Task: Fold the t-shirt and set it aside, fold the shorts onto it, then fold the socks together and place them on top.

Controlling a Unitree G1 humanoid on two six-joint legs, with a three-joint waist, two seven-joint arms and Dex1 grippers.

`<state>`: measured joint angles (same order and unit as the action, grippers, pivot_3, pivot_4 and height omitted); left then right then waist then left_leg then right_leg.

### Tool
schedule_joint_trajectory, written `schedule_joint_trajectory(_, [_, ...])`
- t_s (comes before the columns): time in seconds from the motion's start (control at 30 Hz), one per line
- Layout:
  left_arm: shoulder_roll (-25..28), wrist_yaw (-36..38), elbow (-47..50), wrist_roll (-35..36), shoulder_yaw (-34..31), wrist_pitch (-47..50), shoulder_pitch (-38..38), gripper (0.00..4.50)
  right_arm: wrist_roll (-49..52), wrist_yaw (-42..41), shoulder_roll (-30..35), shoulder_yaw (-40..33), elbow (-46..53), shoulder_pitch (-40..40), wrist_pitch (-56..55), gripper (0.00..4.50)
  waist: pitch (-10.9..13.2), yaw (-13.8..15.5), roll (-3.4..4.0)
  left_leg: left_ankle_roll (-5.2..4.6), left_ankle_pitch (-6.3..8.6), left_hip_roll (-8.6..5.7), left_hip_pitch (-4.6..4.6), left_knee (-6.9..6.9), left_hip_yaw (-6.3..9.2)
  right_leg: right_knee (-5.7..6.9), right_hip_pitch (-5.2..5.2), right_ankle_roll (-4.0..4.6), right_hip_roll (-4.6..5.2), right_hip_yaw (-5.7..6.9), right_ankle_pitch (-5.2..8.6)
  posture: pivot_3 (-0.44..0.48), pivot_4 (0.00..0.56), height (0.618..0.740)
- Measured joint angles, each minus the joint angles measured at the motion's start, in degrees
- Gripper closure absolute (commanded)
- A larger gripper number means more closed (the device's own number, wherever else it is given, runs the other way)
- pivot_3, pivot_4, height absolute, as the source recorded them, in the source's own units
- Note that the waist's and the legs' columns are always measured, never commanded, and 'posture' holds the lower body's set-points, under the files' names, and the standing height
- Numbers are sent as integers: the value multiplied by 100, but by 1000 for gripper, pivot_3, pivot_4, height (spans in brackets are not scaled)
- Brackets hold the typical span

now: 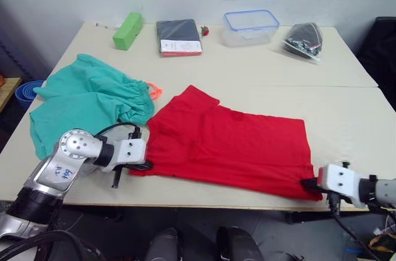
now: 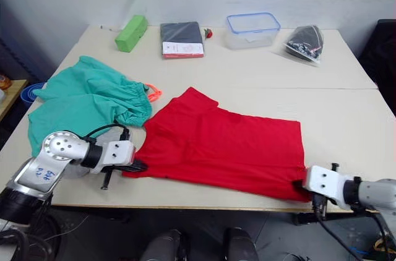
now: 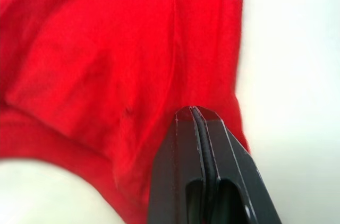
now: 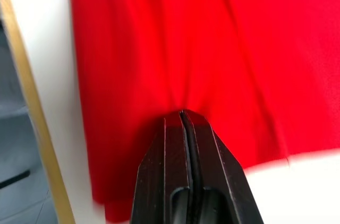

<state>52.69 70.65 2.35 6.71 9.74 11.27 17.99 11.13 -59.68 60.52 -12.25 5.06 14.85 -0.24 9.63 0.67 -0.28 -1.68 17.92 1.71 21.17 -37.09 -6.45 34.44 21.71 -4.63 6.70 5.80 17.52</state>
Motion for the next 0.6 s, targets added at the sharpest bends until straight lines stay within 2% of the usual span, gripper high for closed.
schedule_joint_trajectory(0.13, [-202, 61, 168, 584, -89, 1027, 122, 4470, 772, -52, -198, -62, 163, -520, 1244, 4487, 44, -37, 12, -27, -19, -1, 32, -13, 2, 13, 29, -19, 1, 2, -11, 0, 150, 740])
schedule_joint_trajectory(0.23, [-522, -77, 159, 1043, -274, 1735, 756, 4470, 1374, 149, -398, -63, 362, -1431, 2215, 4487, 66, -55, 8, -13, -44, -3, 105, -38, 8, 60, 104, -18, 2, 9, -15, 0, 150, 740])
schedule_joint_trajectory(0.3, [-659, -221, 27, 1157, -442, 2000, 1139, 4470, 1469, 280, -485, -46, 325, -1877, 2551, 4487, 67, -54, 8, 25, -65, -4, 106, -32, 14, 69, 106, -15, -4, 25, -14, 0, 150, 740])
schedule_joint_trajectory(0.4, [-1093, -598, -698, 1185, -545, 2221, 1887, 4470, 1252, 484, -700, 266, -168, -2648, 2647, 4487, 70, -53, 2, 22, -69, -9, 113, -37, 7, 74, 107, -16, -14, 33, -14, 0, 150, 740])
schedule_joint_trajectory(0.5, [-1694, -1311, -1984, 762, -468, 1988, 2759, 4470, 624, 837, -1037, 808, -1314, -3738, 2418, 4487, 88, -56, -17, 3, -73, -18, 124, -77, -12, 102, 117, -29, -16, 38, -22, 0, 150, 740])
schedule_joint_trajectory(0.57, [-1914, -1571, -2758, 485, -357, 1716, 3160, 4082, 210, 989, -1166, 1085, -2097, -4262, 2152, 4500, 93, -67, -24, -4, -72, -20, 122, -85, -29, 108, 120, -38, -16, 39, -27, 0, 150, 740])
schedule_joint_trajectory(0.6, [-1978, -1640, -3097, 363, -311, 1593, 3317, 3845, 45, 1041, -1192, 1187, -2475, -4451, 2047, 4316, 94, -73, -26, -7, -70, -19, 124, -85, -38, 120, 124, -41, -16, 39, -28, 0, 150, 740])
